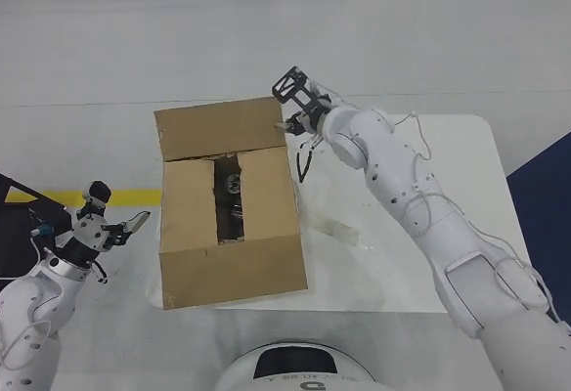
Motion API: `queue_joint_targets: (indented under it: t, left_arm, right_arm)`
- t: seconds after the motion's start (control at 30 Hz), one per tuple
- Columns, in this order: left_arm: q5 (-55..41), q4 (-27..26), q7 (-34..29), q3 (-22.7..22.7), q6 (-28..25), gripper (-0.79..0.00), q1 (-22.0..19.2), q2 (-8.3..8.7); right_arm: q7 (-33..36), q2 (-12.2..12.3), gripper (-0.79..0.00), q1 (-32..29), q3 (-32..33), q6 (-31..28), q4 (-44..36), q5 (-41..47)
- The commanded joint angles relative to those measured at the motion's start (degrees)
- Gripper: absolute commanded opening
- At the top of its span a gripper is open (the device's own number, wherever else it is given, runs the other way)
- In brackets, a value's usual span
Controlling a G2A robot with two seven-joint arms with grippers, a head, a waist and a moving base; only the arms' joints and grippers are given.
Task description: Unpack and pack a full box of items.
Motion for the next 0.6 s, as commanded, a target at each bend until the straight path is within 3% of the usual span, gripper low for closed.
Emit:
queue_joint_targets:
  t: [0.0,0.13,0.27,0.4,0.57]
  left_arm:
    - [0.0,0.0,0.0,0.0,0.0,0.000,0.0,0.00]
    - [0.0,0.0,0.0,0.0,0.0,0.000,0.0,0.00]
    - [0.0,0.0,0.0,0.0,0.0,0.000,0.0,0.00]
    - [0.0,0.0,0.0,0.0,0.0,0.000,0.0,0.00]
    - [0.0,0.0,0.0,0.0,0.0,0.000,0.0,0.00]
  right_arm:
    - [3.2,-0.9,-0.012,1.5,-1.1,-0.7,3.5,1.7]
    - [5.1,-2.2,0.000,3.3,-2.1,-2.6,8.5,4.1]
    - [0.4,-1.6,0.000,2.8,-0.1,-8.0,9.6,6.3]
    - [-8.3,1.8,0.000,-2.6,5.9,-17.0,3.6,4.9]
    - [-16.2,8.5,0.000,-19.9,20.9,-27.5,-14.9,0.1]
